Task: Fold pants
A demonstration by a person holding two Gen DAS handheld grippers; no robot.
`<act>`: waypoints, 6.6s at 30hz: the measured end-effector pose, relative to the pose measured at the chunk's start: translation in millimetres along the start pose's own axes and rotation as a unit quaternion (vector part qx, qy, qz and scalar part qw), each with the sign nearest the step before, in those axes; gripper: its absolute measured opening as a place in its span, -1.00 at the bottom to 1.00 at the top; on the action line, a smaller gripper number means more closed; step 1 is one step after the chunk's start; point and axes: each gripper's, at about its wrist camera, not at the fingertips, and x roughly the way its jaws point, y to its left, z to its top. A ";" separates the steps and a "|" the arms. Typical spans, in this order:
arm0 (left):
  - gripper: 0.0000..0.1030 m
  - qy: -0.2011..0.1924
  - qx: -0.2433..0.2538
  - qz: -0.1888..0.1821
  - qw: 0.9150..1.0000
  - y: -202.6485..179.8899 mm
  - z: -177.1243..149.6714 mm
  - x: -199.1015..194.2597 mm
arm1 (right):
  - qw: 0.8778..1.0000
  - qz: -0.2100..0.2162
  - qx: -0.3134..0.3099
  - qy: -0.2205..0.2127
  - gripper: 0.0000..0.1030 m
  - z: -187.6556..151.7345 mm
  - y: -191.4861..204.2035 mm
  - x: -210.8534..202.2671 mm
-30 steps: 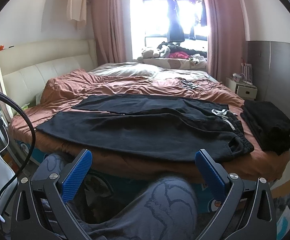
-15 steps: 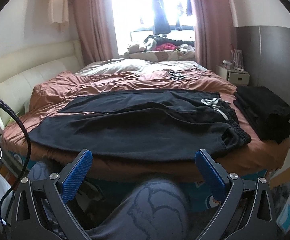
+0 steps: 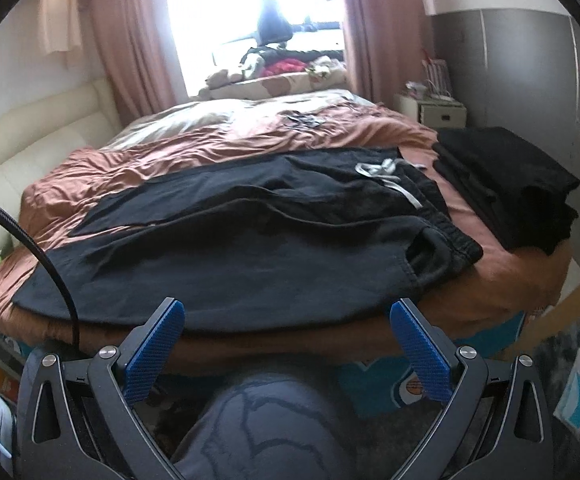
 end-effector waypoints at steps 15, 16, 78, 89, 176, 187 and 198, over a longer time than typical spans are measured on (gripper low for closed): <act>0.99 0.062 -0.037 0.026 0.997 30.0 17.8 73.6 | 0.995 -0.058 0.056 0.055 1.00 11.5 -19.5 23.9; 0.99 0.066 -0.040 0.027 0.997 32.8 19.2 78.2 | 0.995 -0.058 0.062 0.059 1.00 12.5 -21.2 25.8; -0.97 0.028 -0.236 -0.020 0.971 123.1 154.3 140.7 | 0.932 0.081 0.352 -0.040 -0.96 26.4 -183.3 13.1; -0.97 0.004 -0.195 -0.033 0.980 90.3 222.6 151.7 | 0.942 0.092 0.321 -0.046 -0.96 66.1 -175.2 5.9; -0.36 0.199 -0.154 0.014 0.968 -23.4 318.6 547.1 | 0.982 0.066 -0.134 0.119 0.44 315.5 85.6 367.9; -0.92 0.200 -0.161 0.011 0.966 -12.0 319.7 546.7 | 0.942 0.123 -0.261 0.172 0.24 308.6 192.4 444.3; -0.94 0.204 -0.146 0.010 0.968 -12.4 320.2 548.9 | 0.903 0.129 -0.350 0.213 0.21 286.9 253.1 511.8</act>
